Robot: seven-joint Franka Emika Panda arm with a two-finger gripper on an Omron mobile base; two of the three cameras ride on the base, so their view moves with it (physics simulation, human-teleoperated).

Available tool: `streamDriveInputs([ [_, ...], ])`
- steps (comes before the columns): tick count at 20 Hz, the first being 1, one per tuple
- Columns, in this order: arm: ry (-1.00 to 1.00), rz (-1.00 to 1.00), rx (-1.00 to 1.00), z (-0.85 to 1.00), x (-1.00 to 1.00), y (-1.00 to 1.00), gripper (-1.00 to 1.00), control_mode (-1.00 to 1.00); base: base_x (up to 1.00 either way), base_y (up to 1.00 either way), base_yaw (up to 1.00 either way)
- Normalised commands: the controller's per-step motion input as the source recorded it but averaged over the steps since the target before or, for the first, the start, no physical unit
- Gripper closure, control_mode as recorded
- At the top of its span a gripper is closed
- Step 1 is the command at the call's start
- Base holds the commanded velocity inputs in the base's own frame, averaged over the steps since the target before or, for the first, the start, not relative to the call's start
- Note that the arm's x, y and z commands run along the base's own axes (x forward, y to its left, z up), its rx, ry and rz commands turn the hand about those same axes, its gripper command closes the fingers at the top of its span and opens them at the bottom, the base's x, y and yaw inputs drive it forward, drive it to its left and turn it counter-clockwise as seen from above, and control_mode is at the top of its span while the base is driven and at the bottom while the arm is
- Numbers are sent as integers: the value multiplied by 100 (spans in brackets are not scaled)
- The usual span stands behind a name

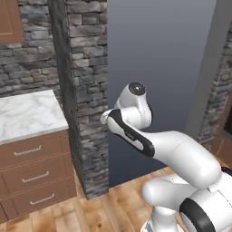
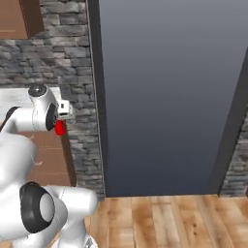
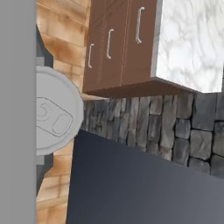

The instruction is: Four empty soda cans are scattered around the kitchen. Gather all the cans and cluster them next to the stove for recycling.

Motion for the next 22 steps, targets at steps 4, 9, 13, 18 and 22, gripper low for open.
streamDriveInputs([
  [4,0,0,0,0,0,0,100,100,-4,100,0],
  [9,0,0,0,0,0,0,100,100,-6,100,-2],
  [13,0,0,0,0,0,0,100,100,0,100,-5],
  [18,0,0,0,0,0,0,100,100,0,100,-3],
  [22,0,0,0,0,0,0,100,100,10,100,0],
])
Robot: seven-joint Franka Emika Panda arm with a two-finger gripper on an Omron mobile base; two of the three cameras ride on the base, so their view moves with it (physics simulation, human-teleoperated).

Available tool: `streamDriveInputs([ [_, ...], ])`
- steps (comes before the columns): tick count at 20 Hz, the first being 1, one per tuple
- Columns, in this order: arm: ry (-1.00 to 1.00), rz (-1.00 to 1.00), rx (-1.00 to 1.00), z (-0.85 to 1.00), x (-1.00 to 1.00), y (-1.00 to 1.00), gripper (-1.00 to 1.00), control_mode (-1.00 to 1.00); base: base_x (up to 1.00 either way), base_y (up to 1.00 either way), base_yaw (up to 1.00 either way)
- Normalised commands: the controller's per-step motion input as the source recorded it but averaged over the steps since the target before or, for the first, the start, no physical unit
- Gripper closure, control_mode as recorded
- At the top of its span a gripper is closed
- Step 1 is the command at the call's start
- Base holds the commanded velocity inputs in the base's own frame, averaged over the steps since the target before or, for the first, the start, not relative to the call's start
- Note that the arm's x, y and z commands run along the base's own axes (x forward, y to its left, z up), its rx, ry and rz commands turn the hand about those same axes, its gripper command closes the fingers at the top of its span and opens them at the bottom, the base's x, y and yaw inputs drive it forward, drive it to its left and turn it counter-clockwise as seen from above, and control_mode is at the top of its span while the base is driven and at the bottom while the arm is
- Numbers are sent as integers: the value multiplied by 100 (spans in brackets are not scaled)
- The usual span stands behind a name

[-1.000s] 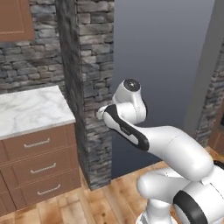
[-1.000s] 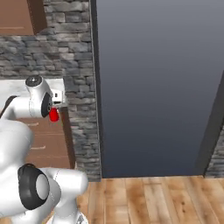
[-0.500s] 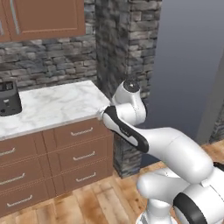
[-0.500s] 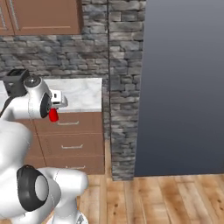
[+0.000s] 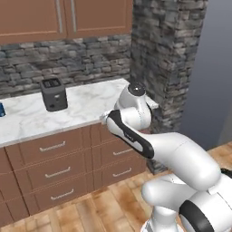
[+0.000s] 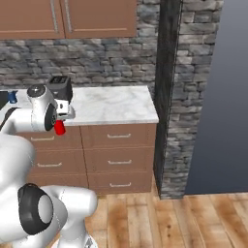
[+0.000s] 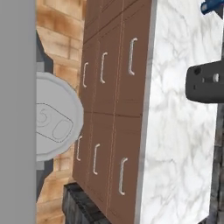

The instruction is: Four empty soda cans are scattered around the kitchen. Gather all the cans and cluster them next to the stove for recycling.

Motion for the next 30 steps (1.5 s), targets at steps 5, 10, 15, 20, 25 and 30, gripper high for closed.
streamDriveInputs([
  [5,0,0,0,0,0,0,100,100,27,100,0],
  [10,0,0,0,0,0,0,100,100,40,100,5],
  [15,0,0,0,0,0,0,100,100,51,99,25],
  [20,0,0,0,0,0,0,100,100,66,84,19],
  [25,0,0,0,0,0,0,100,100,48,33,0],
  [30,0,0,0,0,0,0,100,100,37,32,6],
])
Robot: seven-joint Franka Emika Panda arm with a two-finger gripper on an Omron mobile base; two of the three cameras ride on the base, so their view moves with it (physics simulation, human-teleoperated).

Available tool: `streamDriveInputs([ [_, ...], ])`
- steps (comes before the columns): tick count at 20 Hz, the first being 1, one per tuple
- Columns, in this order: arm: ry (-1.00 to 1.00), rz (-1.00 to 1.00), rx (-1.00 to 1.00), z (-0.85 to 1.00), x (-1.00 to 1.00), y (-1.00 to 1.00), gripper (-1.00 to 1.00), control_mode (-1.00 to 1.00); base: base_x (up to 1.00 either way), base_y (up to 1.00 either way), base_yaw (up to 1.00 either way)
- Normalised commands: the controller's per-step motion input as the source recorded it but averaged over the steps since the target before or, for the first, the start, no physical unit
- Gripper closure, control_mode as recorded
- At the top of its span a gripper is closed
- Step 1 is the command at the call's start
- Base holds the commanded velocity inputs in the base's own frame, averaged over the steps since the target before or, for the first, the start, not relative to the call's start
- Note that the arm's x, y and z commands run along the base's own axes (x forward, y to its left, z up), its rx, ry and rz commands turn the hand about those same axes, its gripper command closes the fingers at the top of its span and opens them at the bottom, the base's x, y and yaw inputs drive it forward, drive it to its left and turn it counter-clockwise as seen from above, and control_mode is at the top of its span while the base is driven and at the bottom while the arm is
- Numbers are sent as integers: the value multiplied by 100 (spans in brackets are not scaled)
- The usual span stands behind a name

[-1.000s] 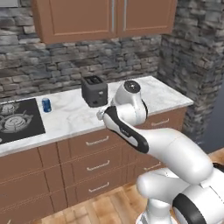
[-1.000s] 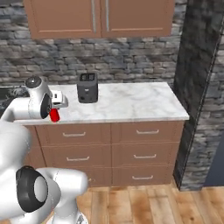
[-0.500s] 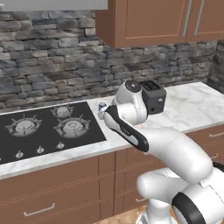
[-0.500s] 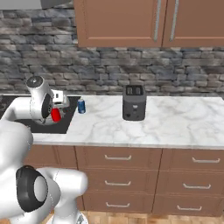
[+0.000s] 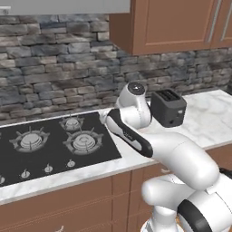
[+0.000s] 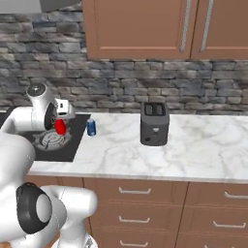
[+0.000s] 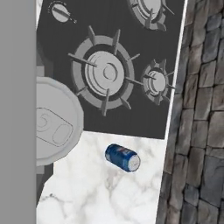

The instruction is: Four empty soda cans are scattered around the kitchen. Gather all the cans and cluster them next to the stove for recycling.

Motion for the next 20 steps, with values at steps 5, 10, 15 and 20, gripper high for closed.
streamDriveInputs([
  [5,0,0,0,0,0,0,100,100,43,19,15],
  [10,0,0,0,0,0,0,100,100,44,0,8],
  [15,0,0,0,0,0,0,100,100,46,0,8],
  [20,0,0,0,0,0,0,100,100,31,0,5],
])
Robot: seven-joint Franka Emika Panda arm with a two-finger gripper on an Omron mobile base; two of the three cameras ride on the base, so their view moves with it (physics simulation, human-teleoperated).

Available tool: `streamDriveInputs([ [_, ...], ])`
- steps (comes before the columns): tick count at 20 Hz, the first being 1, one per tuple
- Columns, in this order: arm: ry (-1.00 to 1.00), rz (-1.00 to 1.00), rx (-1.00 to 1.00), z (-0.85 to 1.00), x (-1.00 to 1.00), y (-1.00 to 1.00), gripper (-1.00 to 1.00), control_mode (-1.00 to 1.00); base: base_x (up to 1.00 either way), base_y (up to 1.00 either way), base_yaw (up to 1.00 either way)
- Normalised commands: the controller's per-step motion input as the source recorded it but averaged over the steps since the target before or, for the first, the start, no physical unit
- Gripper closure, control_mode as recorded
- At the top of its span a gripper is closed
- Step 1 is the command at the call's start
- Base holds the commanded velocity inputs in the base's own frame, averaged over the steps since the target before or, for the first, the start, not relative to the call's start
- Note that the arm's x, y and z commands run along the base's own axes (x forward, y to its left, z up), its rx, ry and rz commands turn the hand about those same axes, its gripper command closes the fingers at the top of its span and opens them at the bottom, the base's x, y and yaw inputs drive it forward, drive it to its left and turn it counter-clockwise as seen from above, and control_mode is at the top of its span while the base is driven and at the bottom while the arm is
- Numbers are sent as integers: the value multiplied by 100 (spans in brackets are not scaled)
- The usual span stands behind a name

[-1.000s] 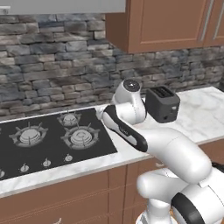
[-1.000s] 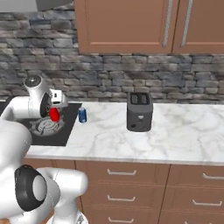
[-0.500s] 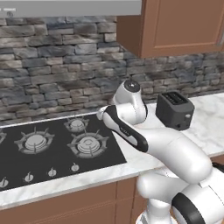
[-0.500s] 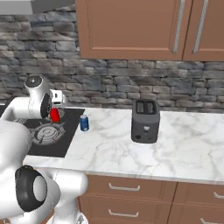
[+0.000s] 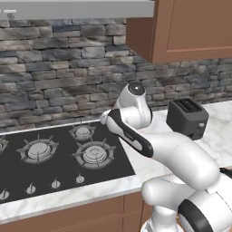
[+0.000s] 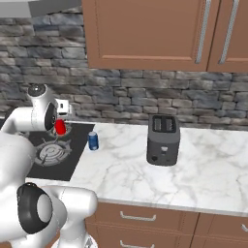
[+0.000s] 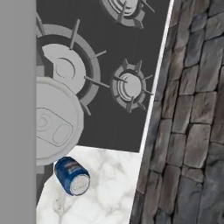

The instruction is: Four empty soda cans are scattered around the kitchen. Gather all the cans and cluster them next to the stove for recycling.

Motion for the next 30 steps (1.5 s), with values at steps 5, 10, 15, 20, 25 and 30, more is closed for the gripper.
streamDriveInputs([
  [5,10,-5,10,-24,0,-36,100,-100,0,-2,0],
  [10,24,-26,1,-58,0,-56,100,-100,0,0,0],
  [15,16,-20,0,-50,6,-26,100,-100,0,0,0],
  [20,0,-5,3,-45,13,-39,100,-100,0,0,0],
  [25,-9,0,2,-61,20,-11,100,-100,0,0,0],
  [30,-20,0,0,-36,0,0,100,-100,0,0,0],
])
